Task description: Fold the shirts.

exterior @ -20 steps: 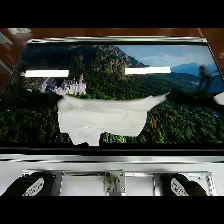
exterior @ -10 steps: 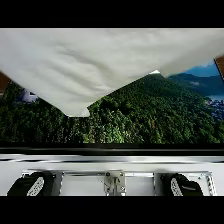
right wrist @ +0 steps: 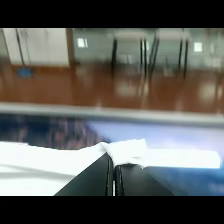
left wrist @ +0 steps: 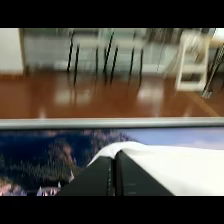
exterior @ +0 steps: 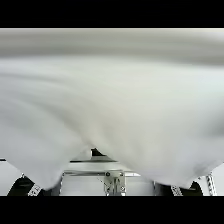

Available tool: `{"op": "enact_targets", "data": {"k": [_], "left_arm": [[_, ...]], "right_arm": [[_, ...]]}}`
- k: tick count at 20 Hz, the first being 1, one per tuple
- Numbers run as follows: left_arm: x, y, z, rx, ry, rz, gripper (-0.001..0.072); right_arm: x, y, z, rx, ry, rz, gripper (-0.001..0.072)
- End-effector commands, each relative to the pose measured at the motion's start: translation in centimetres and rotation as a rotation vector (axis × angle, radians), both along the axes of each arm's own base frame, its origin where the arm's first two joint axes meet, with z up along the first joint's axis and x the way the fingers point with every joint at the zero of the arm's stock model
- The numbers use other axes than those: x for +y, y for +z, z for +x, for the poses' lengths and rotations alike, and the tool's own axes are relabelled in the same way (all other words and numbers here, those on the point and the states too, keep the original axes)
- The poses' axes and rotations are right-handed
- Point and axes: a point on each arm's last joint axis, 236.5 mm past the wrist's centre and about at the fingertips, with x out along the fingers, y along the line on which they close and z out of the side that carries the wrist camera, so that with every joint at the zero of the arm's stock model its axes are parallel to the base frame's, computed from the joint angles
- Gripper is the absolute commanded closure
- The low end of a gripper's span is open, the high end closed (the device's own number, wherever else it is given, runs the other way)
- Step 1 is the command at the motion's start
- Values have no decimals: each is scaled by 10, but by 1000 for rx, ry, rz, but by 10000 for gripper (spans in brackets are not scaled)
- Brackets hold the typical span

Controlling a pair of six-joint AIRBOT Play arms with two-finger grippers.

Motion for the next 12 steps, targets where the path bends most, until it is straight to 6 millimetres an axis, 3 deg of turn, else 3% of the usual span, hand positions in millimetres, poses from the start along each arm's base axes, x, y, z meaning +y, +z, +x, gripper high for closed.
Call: {"op": "enact_targets", "data": {"k": [1, 4, 7, 10, 12], "left_arm": [[21, -62, 35, 216, 65, 17, 670], [28, -119, 83, 379, 51, 40, 669], [38, -181, 146, 496, 46, 45, 669], [51, -239, 218, 562, 68, 9, 669], [59, -269, 260, 592, 84, -8, 669]], "right_arm": [[-12, -97, 10, 462, -9, 17, 645], [-20, -159, 55, 699, -2, 91, 645], [-31, -243, 108, 916, -9, 159, 645], [-49, -313, 194, 895, -57, 225, 644], [-58, -341, 249, 826, -78, 269, 644]]}}
